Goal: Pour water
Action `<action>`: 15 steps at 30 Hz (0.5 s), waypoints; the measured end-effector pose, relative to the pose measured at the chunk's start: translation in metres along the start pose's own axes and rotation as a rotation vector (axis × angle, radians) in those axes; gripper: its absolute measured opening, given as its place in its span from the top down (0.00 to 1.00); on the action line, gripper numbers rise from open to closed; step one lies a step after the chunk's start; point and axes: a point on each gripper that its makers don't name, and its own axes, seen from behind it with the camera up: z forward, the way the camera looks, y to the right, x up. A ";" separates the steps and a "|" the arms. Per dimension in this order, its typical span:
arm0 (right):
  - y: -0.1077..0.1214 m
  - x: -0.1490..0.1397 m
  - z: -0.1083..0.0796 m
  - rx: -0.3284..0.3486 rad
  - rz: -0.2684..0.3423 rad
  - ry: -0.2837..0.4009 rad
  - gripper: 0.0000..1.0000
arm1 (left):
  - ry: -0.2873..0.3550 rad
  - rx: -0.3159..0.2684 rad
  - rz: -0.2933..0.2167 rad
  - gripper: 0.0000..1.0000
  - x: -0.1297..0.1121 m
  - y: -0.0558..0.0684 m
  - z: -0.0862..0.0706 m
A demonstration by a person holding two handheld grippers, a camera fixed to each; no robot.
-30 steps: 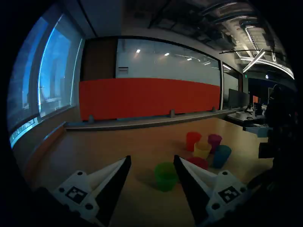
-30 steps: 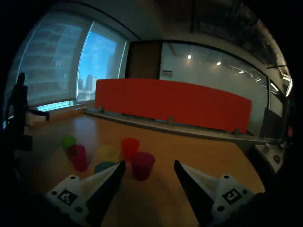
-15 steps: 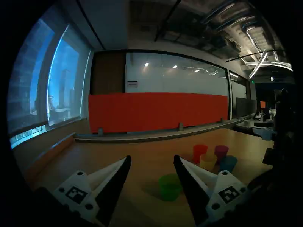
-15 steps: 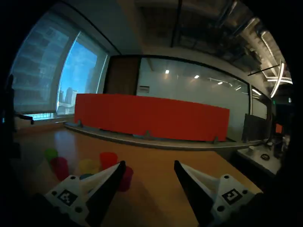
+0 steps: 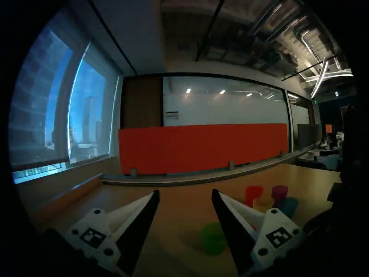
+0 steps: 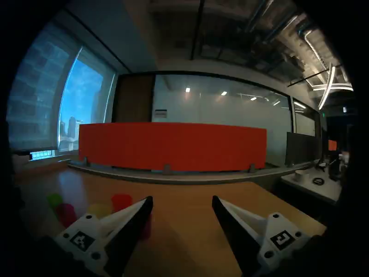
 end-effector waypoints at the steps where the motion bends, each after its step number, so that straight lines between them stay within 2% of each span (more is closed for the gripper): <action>1: 0.000 0.000 0.000 -0.001 0.001 -0.001 0.01 | 0.003 0.001 -0.003 0.17 0.000 0.000 0.000; 9: 0.004 0.004 0.000 -0.020 0.005 -0.011 0.01 | 0.033 0.012 -0.015 0.17 0.000 0.000 -0.001; 15: 0.006 0.011 -0.001 -0.031 0.004 -0.008 0.01 | 0.038 0.033 -0.014 0.17 -0.008 -0.005 0.001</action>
